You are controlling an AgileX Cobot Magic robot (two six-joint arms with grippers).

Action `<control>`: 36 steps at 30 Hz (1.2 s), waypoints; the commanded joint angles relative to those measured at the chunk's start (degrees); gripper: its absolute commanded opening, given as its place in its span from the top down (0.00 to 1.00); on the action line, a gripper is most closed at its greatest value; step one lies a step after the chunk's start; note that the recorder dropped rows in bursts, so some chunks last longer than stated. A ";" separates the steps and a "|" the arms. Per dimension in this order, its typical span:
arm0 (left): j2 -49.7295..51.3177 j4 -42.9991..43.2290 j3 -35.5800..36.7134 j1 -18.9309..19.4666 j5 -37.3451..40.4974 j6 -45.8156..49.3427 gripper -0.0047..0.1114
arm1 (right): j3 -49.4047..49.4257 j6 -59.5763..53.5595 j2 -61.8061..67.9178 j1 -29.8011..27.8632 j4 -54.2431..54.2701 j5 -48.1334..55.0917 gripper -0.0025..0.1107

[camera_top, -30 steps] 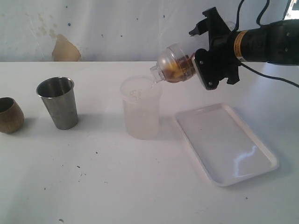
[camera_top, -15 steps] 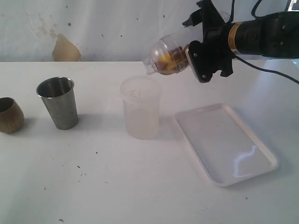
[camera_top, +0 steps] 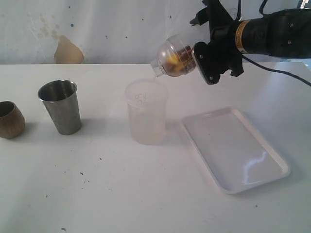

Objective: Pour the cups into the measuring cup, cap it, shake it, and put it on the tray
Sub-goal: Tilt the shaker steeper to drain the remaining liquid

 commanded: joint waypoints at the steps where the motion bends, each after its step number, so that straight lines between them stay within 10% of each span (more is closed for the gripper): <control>1: -0.25 0.18 0.31 -0.03 -0.55 -0.03 0.95 | -0.74 -0.03 -0.87 -0.05 1.18 0.01 0.98; 36: -0.25 0.18 0.31 -0.03 -0.55 -0.03 0.95 | -0.74 -1.08 -0.87 -0.05 1.18 -3.28 0.98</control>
